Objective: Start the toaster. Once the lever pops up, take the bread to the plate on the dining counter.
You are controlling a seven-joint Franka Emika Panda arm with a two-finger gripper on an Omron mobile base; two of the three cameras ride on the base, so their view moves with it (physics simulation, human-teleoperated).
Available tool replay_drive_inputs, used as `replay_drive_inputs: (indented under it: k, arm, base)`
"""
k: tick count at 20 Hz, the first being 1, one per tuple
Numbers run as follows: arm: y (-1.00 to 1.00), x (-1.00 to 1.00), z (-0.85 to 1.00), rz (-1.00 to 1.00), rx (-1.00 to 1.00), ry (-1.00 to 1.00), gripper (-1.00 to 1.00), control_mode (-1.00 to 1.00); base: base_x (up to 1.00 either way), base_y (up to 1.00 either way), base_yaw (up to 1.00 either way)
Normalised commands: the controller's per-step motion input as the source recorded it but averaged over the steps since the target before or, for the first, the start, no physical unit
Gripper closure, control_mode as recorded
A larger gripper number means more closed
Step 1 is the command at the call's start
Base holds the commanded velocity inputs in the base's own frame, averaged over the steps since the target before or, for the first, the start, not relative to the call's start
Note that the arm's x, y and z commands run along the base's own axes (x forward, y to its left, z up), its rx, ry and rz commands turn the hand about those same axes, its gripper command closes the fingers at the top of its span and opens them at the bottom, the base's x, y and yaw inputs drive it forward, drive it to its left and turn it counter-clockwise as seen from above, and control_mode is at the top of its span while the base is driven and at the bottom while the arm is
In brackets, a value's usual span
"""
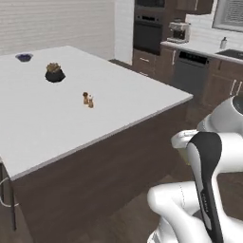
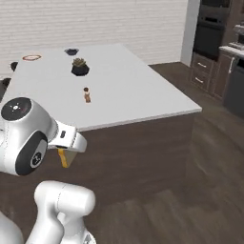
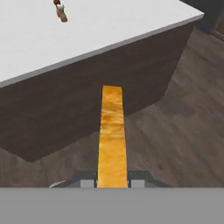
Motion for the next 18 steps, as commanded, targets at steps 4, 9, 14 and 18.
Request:
replay_drive_inputs:
  k: [4, 9, 14, 18]
  arm:
    - [0.00, 0.00, 0.00, 0.00, 0.00, 0.00, 1.00, 1.00]
    - [0.00, 0.00, 0.00, 0.00, 0.00, 0.00, 1.00, 1.00]
    - [0.00, 0.00, 0.00, 0.00, 0.00, 0.00, 1.00, 1.00]
    - [0.00, 0.00, 0.00, 0.00, 0.00, 0.00, 1.00, 1.00]
  base:
    - [-0.32, 0.37, 0.62]
    - [0.01, 0.97, 0.31]
    - [0.05, 1.00, 0.15]
    - [0.21, 1.00, 0.07]
